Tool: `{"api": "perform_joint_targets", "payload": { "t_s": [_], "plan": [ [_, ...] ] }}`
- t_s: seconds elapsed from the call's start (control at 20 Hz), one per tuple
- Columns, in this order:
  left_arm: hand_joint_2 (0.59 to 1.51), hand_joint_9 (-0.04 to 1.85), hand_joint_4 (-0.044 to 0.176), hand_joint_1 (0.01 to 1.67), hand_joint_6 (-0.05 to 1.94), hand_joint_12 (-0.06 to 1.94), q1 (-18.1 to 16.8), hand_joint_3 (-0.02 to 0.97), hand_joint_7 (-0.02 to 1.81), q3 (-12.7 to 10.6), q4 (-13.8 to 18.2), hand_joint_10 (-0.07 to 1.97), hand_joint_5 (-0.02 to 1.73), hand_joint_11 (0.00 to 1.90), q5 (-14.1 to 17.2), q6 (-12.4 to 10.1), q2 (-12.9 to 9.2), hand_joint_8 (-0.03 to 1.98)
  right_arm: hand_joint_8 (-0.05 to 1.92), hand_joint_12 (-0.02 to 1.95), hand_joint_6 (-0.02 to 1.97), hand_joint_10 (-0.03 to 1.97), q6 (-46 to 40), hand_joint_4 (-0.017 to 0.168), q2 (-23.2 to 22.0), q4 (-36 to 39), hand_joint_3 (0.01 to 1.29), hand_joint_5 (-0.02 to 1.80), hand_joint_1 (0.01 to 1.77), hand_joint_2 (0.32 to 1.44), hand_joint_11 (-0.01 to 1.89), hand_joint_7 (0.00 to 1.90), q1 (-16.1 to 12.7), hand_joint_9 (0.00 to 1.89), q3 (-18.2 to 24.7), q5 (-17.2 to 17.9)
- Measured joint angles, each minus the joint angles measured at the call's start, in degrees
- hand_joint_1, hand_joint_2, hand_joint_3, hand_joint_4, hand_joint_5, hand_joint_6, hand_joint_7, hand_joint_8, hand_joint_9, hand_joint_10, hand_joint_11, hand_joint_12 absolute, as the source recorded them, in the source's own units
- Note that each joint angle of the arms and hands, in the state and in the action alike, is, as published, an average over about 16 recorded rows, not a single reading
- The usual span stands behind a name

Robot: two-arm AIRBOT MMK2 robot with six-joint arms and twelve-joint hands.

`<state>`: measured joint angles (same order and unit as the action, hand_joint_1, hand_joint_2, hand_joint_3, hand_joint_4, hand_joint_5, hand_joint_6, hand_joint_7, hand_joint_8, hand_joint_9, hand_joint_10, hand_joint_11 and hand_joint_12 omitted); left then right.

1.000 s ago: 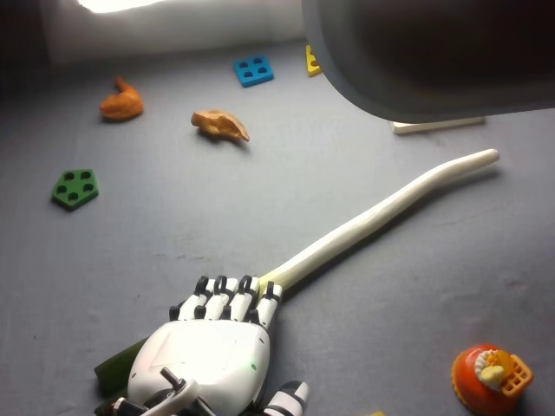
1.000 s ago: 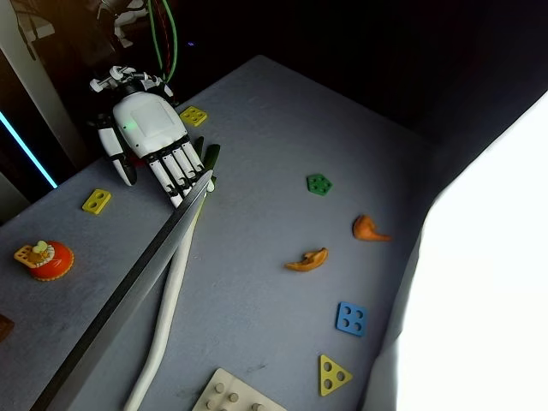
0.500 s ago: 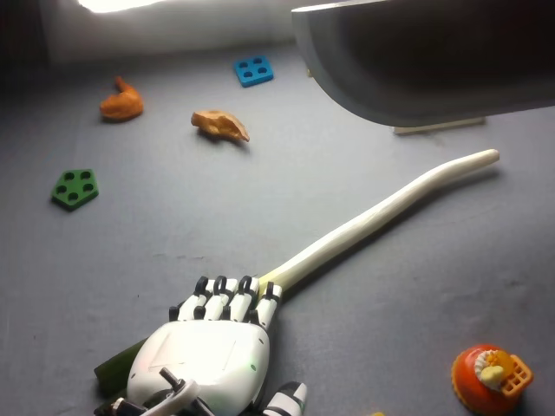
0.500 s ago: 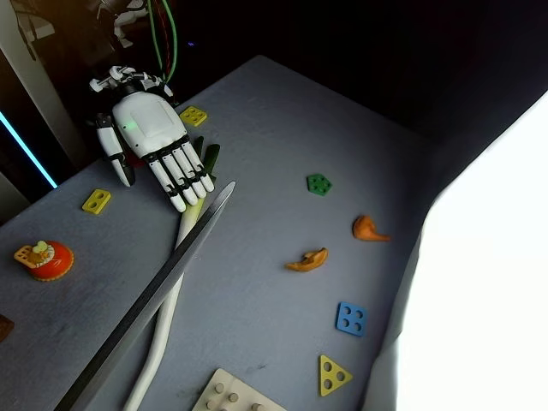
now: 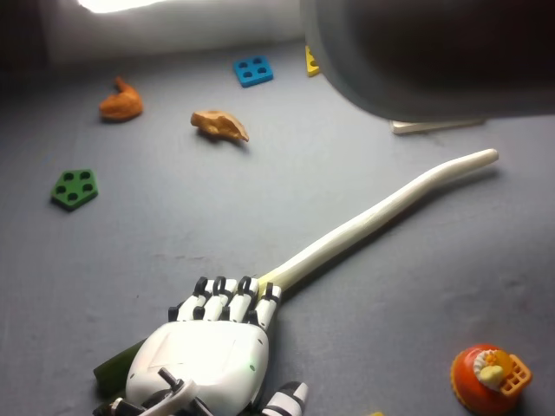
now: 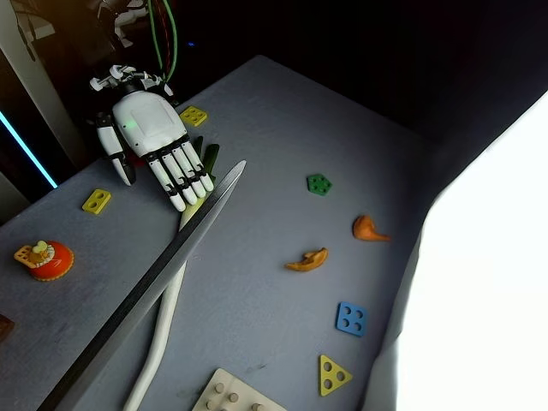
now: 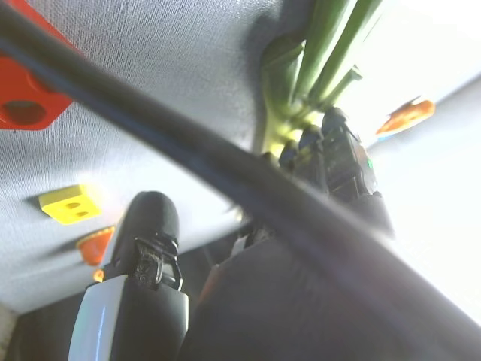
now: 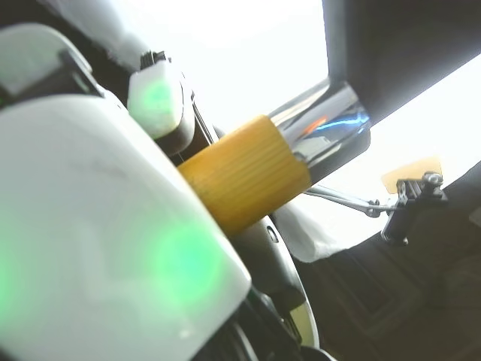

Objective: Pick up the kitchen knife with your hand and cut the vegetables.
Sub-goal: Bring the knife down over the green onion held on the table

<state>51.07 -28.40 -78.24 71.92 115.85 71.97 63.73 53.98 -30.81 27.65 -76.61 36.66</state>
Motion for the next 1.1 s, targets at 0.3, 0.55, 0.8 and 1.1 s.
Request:
{"api": "perform_joint_targets", "payload": {
  "t_s": [0.3,0.55,0.8,1.1],
  "plan": [
    [1.435,-0.01,0.002,0.31,0.01,-0.02,0.0,-0.001,-0.01,0.0,0.0,-0.01,0.02,0.02,-0.1,0.0,0.0,-0.01,1.87,1.82,1.91,1.8,12.9,0.166,-0.2,-10.6,0.91,1.37,1.57,0.67,1.59,1.52,1.5,1.57,5.7,9.0],
    [1.434,-0.01,0.002,0.32,0.01,-0.02,0.0,-0.001,-0.01,0.0,0.0,-0.01,0.02,0.02,-0.1,0.0,-0.1,-0.01,1.87,1.82,1.91,1.8,24.7,0.166,0.4,-19.8,0.93,1.36,1.57,0.67,1.59,1.52,1.6,1.57,11.3,16.8],
    [1.434,-0.01,0.002,0.33,0.01,-0.02,0.0,-0.002,-0.01,0.0,0.0,-0.01,0.02,0.02,-0.1,0.0,-0.1,-0.01,1.87,1.82,1.91,1.8,32.3,0.166,2.1,-26.7,0.93,1.35,1.57,0.66,1.59,1.52,1.8,1.57,15.5,23.0],
    [1.434,-0.01,0.002,0.32,0.01,-0.01,0.0,-0.002,-0.01,0.0,0.0,-0.01,0.02,0.02,-0.1,0.0,-0.1,-0.01,1.87,1.82,1.91,1.8,35.4,0.166,5.1,-27.0,0.92,1.36,1.57,0.67,1.59,1.52,3.5,1.57,17.9,30.3]
  ]
}}
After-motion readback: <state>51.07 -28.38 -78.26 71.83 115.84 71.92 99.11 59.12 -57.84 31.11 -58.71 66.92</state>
